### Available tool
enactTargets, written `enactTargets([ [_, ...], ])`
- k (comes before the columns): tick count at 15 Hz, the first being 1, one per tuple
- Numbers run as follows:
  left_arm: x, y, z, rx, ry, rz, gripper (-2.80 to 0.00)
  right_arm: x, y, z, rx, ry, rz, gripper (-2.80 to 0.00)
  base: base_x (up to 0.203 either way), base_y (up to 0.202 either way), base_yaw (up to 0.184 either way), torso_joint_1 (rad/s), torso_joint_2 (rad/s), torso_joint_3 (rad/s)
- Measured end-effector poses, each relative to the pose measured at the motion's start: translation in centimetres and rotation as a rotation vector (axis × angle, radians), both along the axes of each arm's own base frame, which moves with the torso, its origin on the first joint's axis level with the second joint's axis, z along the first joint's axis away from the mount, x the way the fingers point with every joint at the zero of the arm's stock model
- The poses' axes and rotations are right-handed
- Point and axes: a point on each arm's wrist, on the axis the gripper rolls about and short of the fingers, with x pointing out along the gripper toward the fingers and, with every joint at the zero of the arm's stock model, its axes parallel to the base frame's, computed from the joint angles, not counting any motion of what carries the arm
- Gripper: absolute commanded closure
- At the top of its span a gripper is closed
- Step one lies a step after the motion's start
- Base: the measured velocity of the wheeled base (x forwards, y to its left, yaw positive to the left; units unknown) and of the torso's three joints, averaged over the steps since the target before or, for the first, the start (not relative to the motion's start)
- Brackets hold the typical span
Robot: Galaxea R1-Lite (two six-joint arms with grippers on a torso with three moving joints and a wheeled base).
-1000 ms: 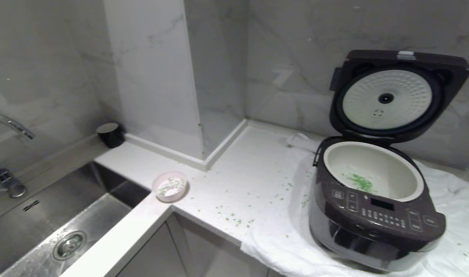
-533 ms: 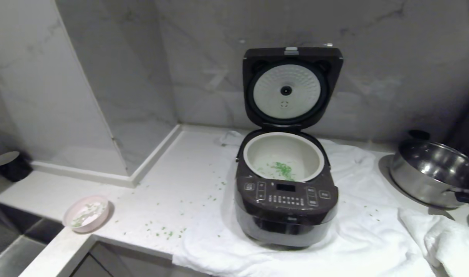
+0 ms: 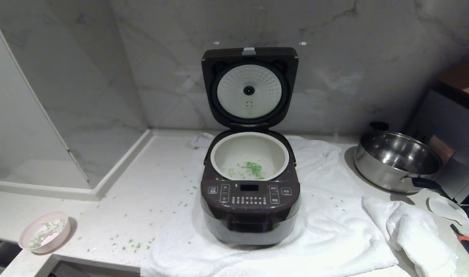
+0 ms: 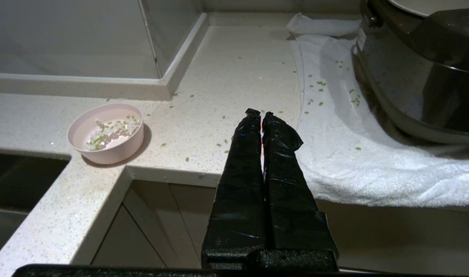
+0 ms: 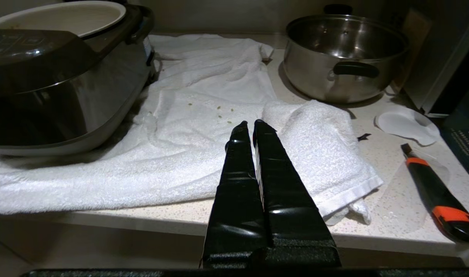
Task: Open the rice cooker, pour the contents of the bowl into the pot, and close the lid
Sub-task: Pour the water from the bowl into the rice cooker
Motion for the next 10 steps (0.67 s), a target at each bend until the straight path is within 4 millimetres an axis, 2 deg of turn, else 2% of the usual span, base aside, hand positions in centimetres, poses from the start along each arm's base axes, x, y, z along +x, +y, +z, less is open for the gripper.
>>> enactTargets([
  [10,0.00,-0.01,0.01,0.003,-0.001,-0.003,0.00,0.00,0.00,0.00,0.001,0.000,-0.001,0.00,0.192,0.000,0.001,0.004,0.00,0.002],
])
